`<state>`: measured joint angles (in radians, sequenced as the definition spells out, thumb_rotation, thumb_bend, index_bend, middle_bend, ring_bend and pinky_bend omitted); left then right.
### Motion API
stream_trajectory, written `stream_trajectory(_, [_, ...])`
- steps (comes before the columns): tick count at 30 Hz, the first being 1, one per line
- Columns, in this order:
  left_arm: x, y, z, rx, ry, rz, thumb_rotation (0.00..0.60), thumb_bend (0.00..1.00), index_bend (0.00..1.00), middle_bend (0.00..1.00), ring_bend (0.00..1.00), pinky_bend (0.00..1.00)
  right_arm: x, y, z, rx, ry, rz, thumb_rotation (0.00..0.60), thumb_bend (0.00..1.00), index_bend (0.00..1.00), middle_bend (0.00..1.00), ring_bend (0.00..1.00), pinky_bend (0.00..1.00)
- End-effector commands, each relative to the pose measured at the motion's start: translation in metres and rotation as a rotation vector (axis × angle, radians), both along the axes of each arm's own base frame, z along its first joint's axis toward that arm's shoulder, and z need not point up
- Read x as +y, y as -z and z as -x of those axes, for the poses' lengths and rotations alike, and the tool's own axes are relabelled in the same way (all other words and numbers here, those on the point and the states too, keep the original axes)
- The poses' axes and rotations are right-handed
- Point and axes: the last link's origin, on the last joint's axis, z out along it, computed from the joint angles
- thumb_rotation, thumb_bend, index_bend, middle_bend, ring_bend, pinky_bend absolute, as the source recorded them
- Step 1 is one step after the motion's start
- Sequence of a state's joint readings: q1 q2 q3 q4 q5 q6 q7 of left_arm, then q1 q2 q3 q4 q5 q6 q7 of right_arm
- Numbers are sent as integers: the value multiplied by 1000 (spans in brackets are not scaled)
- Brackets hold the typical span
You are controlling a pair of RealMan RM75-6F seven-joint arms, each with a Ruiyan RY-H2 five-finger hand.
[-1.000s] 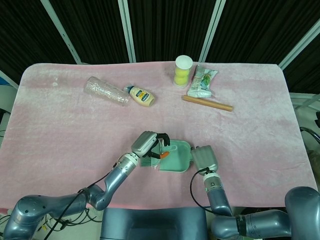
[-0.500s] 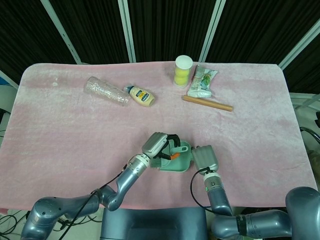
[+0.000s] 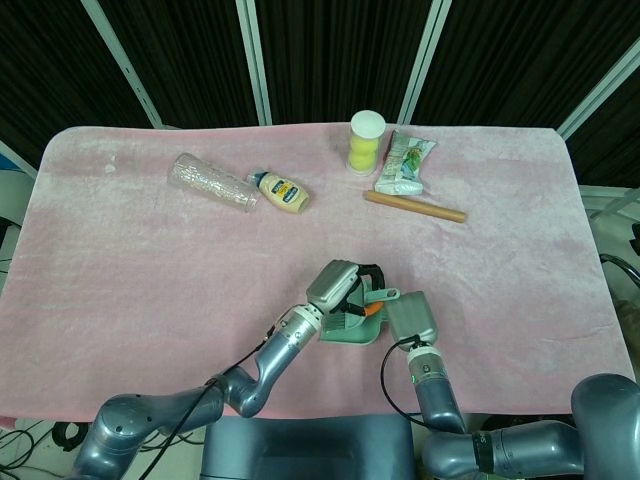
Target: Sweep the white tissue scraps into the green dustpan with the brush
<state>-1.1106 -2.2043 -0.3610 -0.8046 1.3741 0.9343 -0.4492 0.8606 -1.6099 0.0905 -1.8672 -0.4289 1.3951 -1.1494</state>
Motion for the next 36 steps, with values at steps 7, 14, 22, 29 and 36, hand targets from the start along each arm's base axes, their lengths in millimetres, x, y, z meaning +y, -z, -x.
stream_trajectory(7, [-6,7,-20,-46,17,7,600,396,632,657,911,1000,-1,-3,-1,3,-1,11,600,508,618,572,702,807])
stream_trajectory(14, [-9,6,-30,-73,34,9,600,396,632,655,911,1000,-1,-5,2,1,9,11,600,508,619,572,702,807])
stream_trajectory(22, [-6,-8,-28,-84,57,-16,600,396,632,654,911,1000,-1,-5,2,-4,12,15,600,508,619,572,702,807])
stream_trajectory(29, [1,-27,-15,-43,100,-56,600,396,632,653,911,1000,-2,-5,3,-4,15,19,600,508,618,572,702,807])
stream_trajectory(36, [12,-47,0,-16,100,-94,600,396,632,653,911,1000,-3,-7,3,-9,15,27,600,508,619,572,702,807])
